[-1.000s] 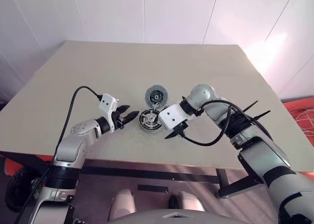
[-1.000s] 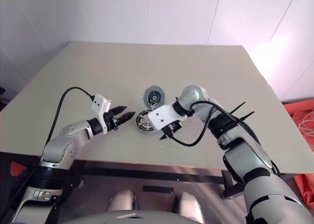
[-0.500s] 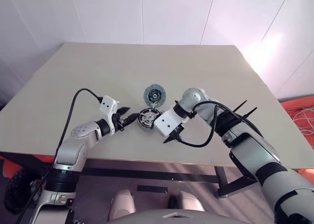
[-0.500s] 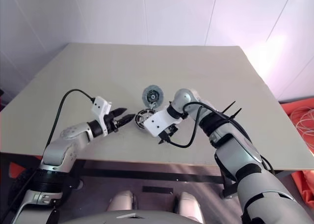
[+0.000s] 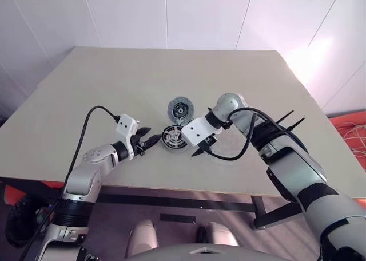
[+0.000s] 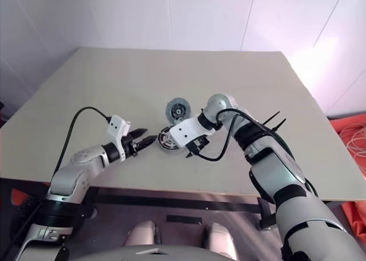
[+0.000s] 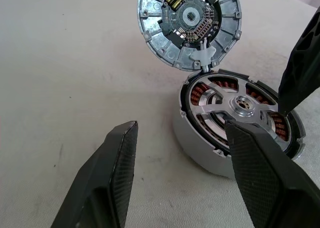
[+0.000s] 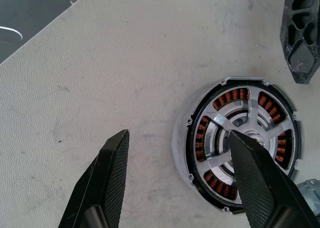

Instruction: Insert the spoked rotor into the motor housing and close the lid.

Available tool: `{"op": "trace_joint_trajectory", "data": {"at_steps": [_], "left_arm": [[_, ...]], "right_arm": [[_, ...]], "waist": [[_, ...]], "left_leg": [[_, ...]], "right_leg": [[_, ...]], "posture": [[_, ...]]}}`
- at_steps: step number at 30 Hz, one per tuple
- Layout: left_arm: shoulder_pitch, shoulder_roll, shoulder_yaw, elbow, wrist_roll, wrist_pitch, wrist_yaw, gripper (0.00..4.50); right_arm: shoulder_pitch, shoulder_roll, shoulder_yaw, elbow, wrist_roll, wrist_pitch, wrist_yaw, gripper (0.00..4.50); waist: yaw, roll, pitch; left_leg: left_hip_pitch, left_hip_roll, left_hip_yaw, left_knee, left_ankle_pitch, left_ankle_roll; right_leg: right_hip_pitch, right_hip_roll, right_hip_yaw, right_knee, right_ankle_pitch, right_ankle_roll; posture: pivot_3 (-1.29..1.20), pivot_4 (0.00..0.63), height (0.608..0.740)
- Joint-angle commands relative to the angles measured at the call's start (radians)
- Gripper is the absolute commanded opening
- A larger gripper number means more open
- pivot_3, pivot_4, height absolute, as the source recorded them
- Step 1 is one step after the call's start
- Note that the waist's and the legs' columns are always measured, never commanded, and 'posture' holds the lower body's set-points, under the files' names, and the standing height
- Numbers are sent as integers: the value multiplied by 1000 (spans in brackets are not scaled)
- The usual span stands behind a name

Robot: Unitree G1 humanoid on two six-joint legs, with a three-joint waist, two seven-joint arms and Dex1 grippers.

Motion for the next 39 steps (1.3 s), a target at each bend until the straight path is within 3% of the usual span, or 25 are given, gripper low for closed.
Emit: {"op": "trace_joint_trajectory", "data": {"at_steps": [1,15,21,32,35,39], "left_arm": [[-17,0,13,-27,-1,-27,0,2957],[-16,-25,11,-20,4,-37,15,2957],[-14,-40,1,-15,10,-44,17,2957],[-22,-54,-6,-6,19,-49,15,2957],[-22,-56,-5,-4,22,-51,15,2957],[-20,-56,-1,-4,25,-53,14,2957]], "right_arm": [[4,-5,2,-10,-16,-23,15,3580],[-27,-18,71,17,-195,-66,-62,3580],[-61,-23,96,17,-264,-96,-120,3580],[-106,1,102,40,-304,-118,-155,3580],[-103,4,102,40,-306,-119,-156,2978],[-99,8,103,35,-302,-117,-156,1586]], "waist": [[0,0,0],[0,0,0],[0,0,0],[-2,0,0],[-3,0,0],[-2,0,0]], "left_leg": [[0,0,0,0,0,0],[2,0,0,1,0,-1],[17,0,0,1,1,-2],[17,1,0,1,1,-2],[17,1,0,1,1,-2],[17,1,0,1,1,-2]], "right_leg": [[0,0,0,0,0,0],[2,0,0,1,0,0],[15,0,0,1,-4,6],[15,0,0,1,-3,6],[15,0,0,1,-3,6],[15,0,0,1,0,0]], "posture": [[0,0,740],[0,0,740],[0,0,740],[0,0,740],[0,0,740],[0,0,740]]}}
